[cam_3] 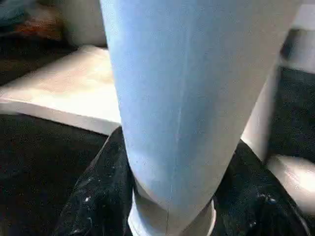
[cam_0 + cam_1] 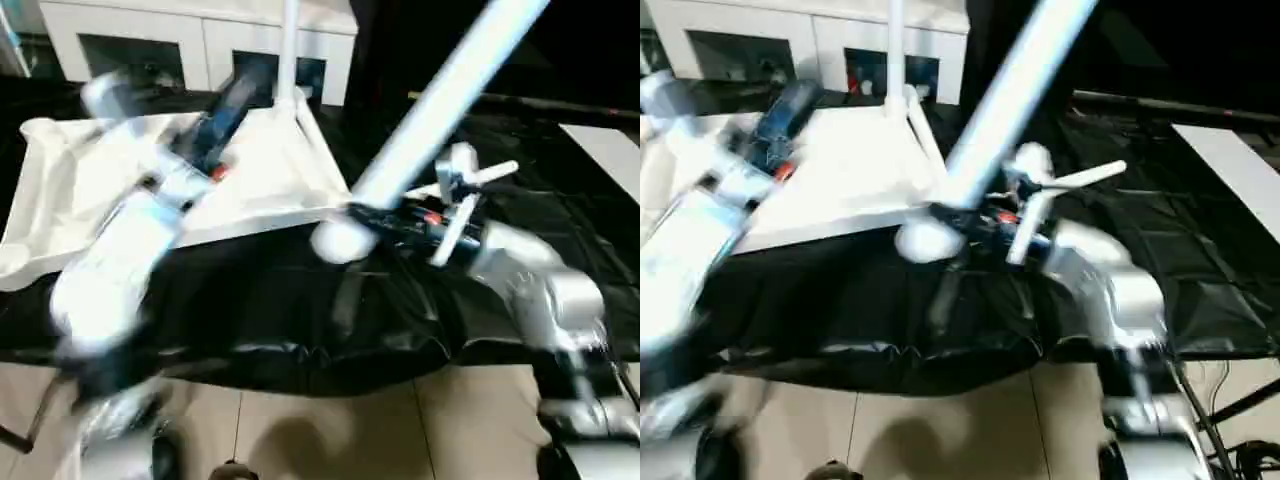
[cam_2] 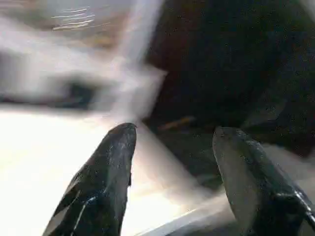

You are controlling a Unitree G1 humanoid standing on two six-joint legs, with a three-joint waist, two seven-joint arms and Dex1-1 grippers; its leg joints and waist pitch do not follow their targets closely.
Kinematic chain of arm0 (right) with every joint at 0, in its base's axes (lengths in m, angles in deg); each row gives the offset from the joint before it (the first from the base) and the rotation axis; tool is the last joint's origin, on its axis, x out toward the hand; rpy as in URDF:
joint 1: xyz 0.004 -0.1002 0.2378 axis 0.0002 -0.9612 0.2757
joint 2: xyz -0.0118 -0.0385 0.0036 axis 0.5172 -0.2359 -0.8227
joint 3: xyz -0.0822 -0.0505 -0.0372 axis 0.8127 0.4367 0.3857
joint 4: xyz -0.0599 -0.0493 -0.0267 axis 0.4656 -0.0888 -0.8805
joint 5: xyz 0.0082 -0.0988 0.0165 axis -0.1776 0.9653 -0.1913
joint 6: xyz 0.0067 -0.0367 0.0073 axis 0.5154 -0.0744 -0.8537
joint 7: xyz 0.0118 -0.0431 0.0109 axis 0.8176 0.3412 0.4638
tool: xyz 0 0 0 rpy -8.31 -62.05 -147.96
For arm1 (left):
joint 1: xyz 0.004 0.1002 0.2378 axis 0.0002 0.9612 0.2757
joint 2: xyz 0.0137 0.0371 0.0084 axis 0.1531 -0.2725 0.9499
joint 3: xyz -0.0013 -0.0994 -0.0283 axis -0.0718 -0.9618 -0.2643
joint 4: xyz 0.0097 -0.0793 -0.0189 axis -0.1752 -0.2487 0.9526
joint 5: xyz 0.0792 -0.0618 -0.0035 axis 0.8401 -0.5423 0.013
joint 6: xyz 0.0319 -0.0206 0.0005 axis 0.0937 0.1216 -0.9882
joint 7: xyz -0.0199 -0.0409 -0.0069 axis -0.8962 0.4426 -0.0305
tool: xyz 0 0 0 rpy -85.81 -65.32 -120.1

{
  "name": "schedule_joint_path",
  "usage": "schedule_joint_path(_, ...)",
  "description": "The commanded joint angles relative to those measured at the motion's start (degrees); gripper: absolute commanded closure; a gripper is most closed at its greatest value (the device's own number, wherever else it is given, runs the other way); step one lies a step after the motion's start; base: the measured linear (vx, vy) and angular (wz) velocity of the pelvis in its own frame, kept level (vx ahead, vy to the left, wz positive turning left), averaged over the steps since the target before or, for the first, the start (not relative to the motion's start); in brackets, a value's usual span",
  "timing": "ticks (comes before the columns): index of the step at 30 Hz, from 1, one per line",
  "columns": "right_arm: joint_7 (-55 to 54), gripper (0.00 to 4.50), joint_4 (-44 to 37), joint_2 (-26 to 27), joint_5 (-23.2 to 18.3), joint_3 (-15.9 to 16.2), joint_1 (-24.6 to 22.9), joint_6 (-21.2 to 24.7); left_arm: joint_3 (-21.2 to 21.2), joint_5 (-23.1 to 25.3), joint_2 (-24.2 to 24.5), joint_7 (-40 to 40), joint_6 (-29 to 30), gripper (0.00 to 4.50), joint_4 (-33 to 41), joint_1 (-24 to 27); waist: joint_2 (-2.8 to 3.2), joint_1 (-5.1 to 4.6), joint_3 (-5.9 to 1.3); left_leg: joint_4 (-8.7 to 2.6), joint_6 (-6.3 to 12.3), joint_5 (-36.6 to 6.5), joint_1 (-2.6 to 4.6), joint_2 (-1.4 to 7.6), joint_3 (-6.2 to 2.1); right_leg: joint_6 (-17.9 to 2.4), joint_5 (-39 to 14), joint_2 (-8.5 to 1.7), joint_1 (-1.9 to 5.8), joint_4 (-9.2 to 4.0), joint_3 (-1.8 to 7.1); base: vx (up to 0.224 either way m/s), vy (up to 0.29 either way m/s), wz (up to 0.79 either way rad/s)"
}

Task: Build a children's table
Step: Move to table

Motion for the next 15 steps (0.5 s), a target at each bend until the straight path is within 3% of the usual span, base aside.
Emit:
schedule_joint_path(1, -4.07, 2.64, -4.98, 0.75, 2.19, 0.76, -0.21, 2.42, 3.32, 7.37, 1.79, -3.20, -2.06, 1.62, 3.54, 1.62, 1.34, -0.38, -4.39, -4.47, -4.21, -11.22, 1.79, 2.71, -1.28, -4.05, -8.91, -4.67, 2.41, -4.32, 3.06, 0.000, 0.000, 0.00)
schedule_joint_path(2, -5.86, 2.64, -6.57, 0.80, 3.86, 1.86, -1.18, 3.22, 3.96, 9.78, 2.91, -5.13, -2.47, 1.62, 4.32, 3.91, 1.05, -0.29, -4.23, -4.56, -3.71, -10.16, 1.68, 2.79, -1.32, -4.68, -7.86, -4.59, 2.26, -4.13, 3.03, 0.000, 0.000, 0.00)
schedule_joint_path(3, -7.75, 2.64, -8.82, 0.32, 8.08, 5.07, -2.76, 1.36, 4.31, 13.05, 3.69, -8.22, -3.21, 1.62, 5.56, 7.92, 0.93, -0.33, -4.12, -4.68, -3.75, -10.50, 1.56, 2.98, -1.41, -4.88, -7.70, -4.53, 2.13, -4.05, 2.95, 0.000, 0.000, 0.00)
schedule_joint_path(4, -9.03, 2.64, -9.34, 0.14, 10.61, 6.83, -3.18, -0.47, 3.76, 13.35, 3.28, -9.94, -2.80, 1.62, 5.98, 9.35, 0.93, -0.55, -3.95, -4.77, -3.88, -11.50, 1.59, 2.89, -1.25, -5.14, -8.29, -4.56, 1.99, -4.14, 3.00, 0.000, 0.000, 0.00)
schedule_joint_path(5, -9.53, 2.64, -9.50, 0.07, 11.49, 7.45, -3.31, -1.08, 3.52, 13.36, 3.06, -10.57, -2.55, 1.62, 6.19, 9.84, 1.11, -0.57, -3.95, -4.72, -4.05, -12.34, 1.71, 2.87, -1.26, -5.41, -9.02, -4.69, 1.84, -4.17, 3.05, 0.000, 0.000, 0.00)
schedule_joint_path(6, -11.97, 2.64, -9.89, 0.76, 13.29, 8.41, -3.83, -1.84, 3.68, 14.79, 2.97, -11.71, -2.97, 1.62, 7.44, 11.69, 0.78, -0.88, -3.76, -4.78, -4.11, -13.62, 1.73, 2.75, -1.17, -5.54, -10.90, -4.59, 1.67, -4.51, 3.14, 0.000, 0.000, 0.00)
schedule_joint_path(7, -13.31, 2.64, -10.00, 1.24, 13.80, 8.45, -4.09, -2.00, 4.20, 15.94, 3.03, -12.11, -3.51, 1.62, 8.26, 12.58, 0.92, -0.88, -3.67, -4.84, -4.11, -14.44, 1.78, 2.78, -1.20, -5.57, -11.93, -4.65, 1.57, -4.56, 3.16, 0.000, 0.000, 0.00)
schedule_joint_path(8, -12.84, 2.64, -9.72, 1.72, 12.11, 7.79, -4.32, -0.82, 4.96, 16.92, 3.09, -12.85, -3.09, 1.62, 8.91, 13.08, 0.59, -0.95, -3.51, -4.88, -3.83, -15.77, 1.89, 2.74, -1.17, -5.18, -14.45, -4.72, 1.36, -4.86, 3.24, 0.000, 0.000, 0.00)
schedule_joint_path(9, -12.50, 2.64, -8.89, 3.23, 8.53, 5.45, -5.64, 0.29, 6.92, 20.81, 1.71, -14.63, -5.15, 1.62, 9.64, 14.14, 1.24, -0.89, -3.50, -4.87, -3.79, -17.54, 2.16, 2.77, -1.30, -5.13, -15.54, -4.70, 1.09, -4.96, 3.33, 0.000, 0.000, 0.00)
schedule_joint_path(11, -13.41, 2.64, -7.78, 4.04, 7.95, 4.19, -6.06, -0.41, 7.76, 22.03, 0.98, -14.93, -6.31, 1.62, 9.40, 14.52, 1.61, -0.89, -3.24, -5.09, -3.87, -20.63, 2.34, 2.87, -1.49, -4.49, -17.05, -4.70, 0.84, -5.54, 3.35, 0.000, 0.000, 0.00)
schedule_joint_path(12, -15.09, 2.64, -6.68, 4.21, 7.78, 1.85, -5.79, -0.71, 10.29, 22.70, -0.58, -15.13, -6.96, 1.62, 8.94, 14.05, 1.66, -0.98, -3.33, -5.00, -4.19, -21.47, 2.51, 2.81, -1.44, -4.31, -17.27, -4.59, 0.63, -5.61, 3.43, 0.000, 0.000, 0.00)
schedule_joint_path(14, -16.01, 2.64, -6.68, 4.08, 8.30, 1.42, -5.40, -0.85, 11.36, 22.20, -1.09, -14.75, -7.18, 1.62, 8.60, 13.73, 1.22, -1.24, -3.45, -4.98, -4.48, -21.00, 2.23, 2.69, -1.46, -4.36, -16.81, -4.48, 0.97, -5.46, 3.38, 0.000, 0.000, 0.00)
schedule_joint_path(15, -17.01, 2.64, -6.33, 4.01, 8.36, 0.39, -4.48, -1.02, 12.77, 21.83, -1.92, -14.70, -7.31, 1.62, 7.68, 12.91, 1.96, -1.36, -3.45, -4.95, -4.70, -20.52, 2.20, 2.60, -1.46, -4.30, -16.48, -4.47, 0.87, -5.33, 3.45, 0.000, 0.000, 0.00)
